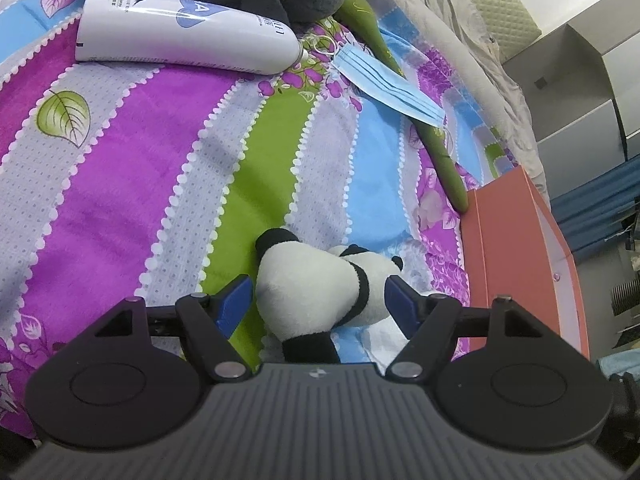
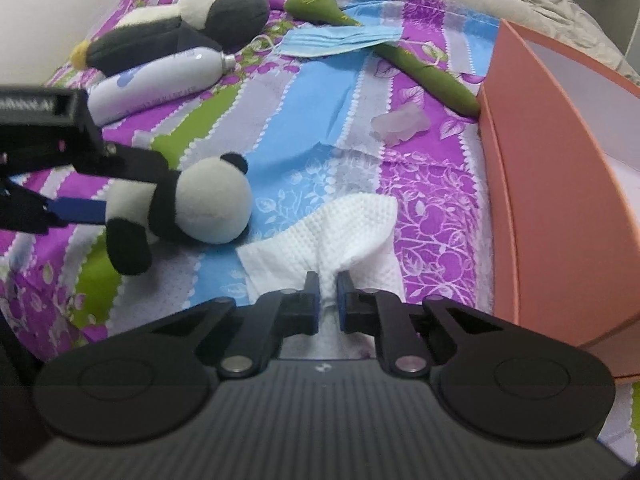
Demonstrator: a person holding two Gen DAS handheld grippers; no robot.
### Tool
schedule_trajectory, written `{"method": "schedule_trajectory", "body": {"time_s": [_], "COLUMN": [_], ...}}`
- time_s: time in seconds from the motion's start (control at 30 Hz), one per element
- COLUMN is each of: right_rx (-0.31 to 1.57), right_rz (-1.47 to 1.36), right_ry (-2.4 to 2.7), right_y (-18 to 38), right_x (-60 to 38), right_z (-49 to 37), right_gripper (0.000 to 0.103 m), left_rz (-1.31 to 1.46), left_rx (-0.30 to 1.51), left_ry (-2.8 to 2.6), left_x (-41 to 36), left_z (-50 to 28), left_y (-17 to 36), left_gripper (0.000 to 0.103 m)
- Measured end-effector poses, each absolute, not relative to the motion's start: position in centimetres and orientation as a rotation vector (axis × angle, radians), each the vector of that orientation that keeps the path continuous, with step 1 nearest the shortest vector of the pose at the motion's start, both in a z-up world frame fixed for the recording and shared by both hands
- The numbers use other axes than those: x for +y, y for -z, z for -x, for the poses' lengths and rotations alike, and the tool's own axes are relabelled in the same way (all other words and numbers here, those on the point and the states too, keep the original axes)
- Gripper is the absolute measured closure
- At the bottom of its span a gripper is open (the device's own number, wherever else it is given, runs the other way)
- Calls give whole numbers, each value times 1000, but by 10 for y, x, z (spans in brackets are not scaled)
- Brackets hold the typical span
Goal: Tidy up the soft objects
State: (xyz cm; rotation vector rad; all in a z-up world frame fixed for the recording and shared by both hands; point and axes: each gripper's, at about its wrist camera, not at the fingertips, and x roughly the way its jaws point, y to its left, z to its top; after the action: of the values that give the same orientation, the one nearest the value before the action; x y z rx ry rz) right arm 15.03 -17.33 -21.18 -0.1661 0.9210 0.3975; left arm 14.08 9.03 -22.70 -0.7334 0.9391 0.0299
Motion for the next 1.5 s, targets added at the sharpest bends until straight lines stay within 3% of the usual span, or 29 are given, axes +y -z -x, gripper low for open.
{"method": "schedule_trajectory", "body": {"time_s": [0.17, 0.23, 0.47, 0.9, 1.5], "right_rx": [912, 918, 909, 846, 731], "right_rz": [144, 138, 126, 83, -21], "right_ry": [-356, -346, -321, -324, -336], "right_y": [205, 206, 201, 165, 86], "right_x": [-185, -190, -196, -201, -218], "right_z": [-150, -150, -148, -132, -89], "right_gripper": [91, 91, 91, 91, 91], "left_rz": [743, 734, 676, 571, 397], "left_rx": [930, 930, 913, 875, 766], "left_ry": [-27, -32, -63, -74, -7], "left_x": [90, 89, 84, 77, 48], "left_z": [-142, -144, -147, -127, -79], "left_y": [230, 231, 225, 195, 105], "left_gripper": [30, 42, 51, 54, 54]}}
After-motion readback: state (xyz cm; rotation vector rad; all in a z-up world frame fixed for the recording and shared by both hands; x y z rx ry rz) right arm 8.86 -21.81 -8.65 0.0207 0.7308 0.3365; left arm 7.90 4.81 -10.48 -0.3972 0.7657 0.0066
